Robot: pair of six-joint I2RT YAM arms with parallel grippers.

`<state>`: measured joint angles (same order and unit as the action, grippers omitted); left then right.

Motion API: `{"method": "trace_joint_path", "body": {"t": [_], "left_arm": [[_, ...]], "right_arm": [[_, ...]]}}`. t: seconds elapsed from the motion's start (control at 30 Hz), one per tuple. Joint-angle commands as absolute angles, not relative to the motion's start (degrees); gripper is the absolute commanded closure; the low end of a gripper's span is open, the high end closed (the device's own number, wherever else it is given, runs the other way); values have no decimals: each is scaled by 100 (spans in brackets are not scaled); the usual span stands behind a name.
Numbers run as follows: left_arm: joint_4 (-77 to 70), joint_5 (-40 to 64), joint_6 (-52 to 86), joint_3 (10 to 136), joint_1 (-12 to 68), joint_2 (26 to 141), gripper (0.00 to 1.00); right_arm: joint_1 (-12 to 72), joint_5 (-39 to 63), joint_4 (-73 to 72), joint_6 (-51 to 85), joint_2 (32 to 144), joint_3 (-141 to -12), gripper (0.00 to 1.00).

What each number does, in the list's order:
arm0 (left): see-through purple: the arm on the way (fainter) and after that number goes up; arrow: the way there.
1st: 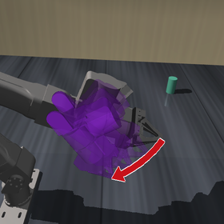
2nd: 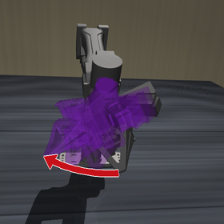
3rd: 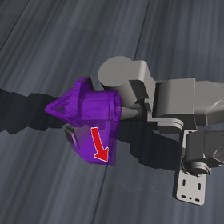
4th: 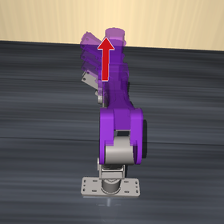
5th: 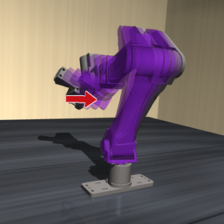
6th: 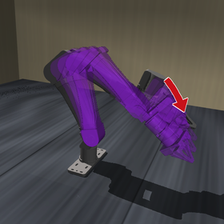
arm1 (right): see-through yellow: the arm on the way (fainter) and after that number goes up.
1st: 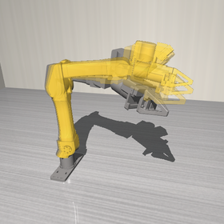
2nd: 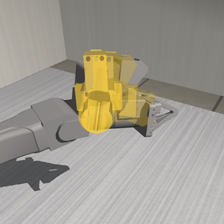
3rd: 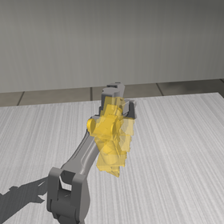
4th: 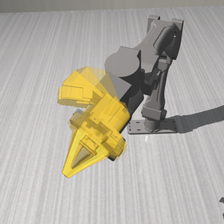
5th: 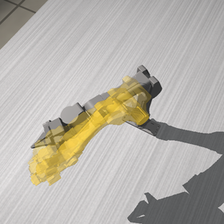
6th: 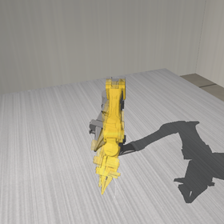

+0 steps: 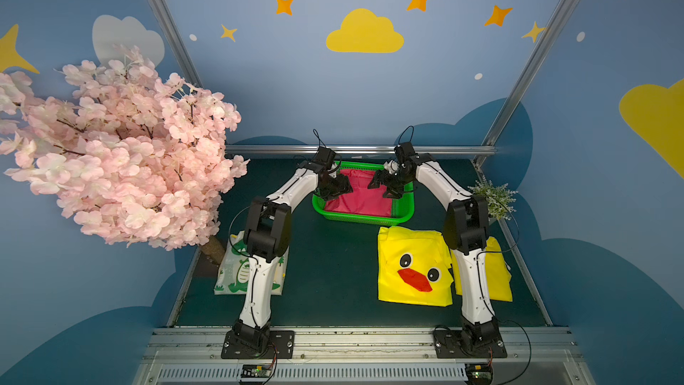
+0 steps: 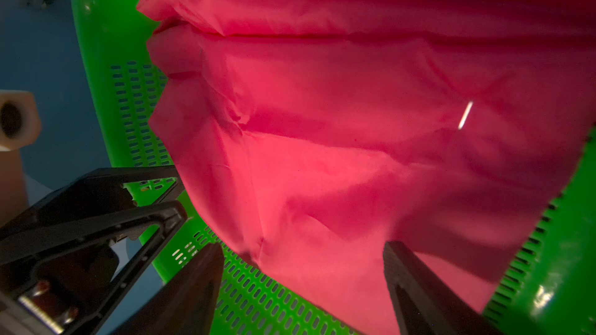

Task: Put the folded raincoat in the basket
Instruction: Place the raincoat in the basket.

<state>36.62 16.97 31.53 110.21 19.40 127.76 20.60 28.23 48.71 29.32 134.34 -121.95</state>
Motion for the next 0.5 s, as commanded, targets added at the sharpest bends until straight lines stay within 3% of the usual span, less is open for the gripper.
{"method": "trace_joint_path", "body": {"t": [0.0,0.47], "left_arm": [[3588,1799,3196,11227,1930,12684,30],[3445,1693,3205,11314,1959,12609,30]], "right_arm": [[2057,2909,4843,2969,13446,-12190,18],[2066,2971,4804,3008,13613,-12236,18]]}}
